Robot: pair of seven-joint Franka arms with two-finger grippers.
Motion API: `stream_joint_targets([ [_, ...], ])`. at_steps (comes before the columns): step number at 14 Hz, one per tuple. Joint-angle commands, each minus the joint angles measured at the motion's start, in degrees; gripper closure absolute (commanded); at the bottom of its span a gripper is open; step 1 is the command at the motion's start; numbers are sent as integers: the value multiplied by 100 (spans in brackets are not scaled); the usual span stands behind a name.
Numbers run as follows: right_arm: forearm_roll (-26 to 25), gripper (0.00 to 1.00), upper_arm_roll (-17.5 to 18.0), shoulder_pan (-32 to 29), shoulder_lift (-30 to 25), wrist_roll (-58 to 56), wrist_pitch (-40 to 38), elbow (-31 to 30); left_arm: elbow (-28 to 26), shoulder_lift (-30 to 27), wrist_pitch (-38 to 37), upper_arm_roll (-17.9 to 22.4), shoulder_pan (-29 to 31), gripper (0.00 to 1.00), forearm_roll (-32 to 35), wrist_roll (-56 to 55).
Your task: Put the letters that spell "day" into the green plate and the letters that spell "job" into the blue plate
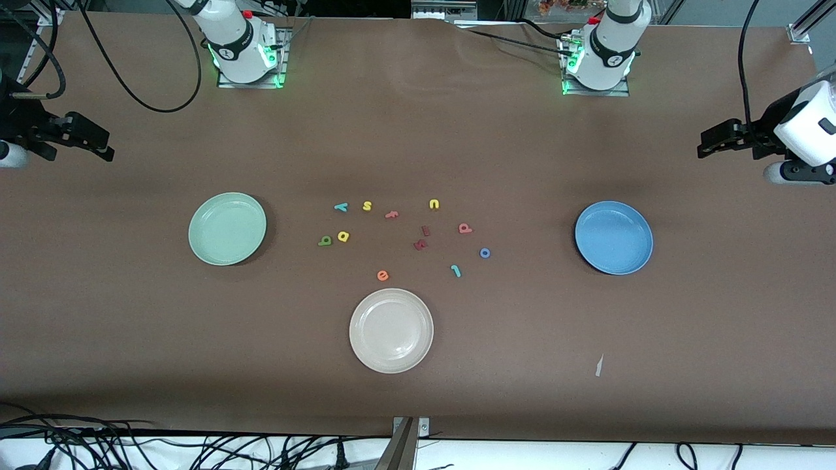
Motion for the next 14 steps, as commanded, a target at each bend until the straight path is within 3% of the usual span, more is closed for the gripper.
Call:
stream_joint_targets([
  [1, -6, 0, 56, -34, -70, 3, 41, -55, 64, 21, -30, -55, 33, 0, 174, 136],
  [14, -6, 0, 56, -33, -53, 12, 77, -55, 55, 30, 5, -64, 33, 0, 182, 127],
])
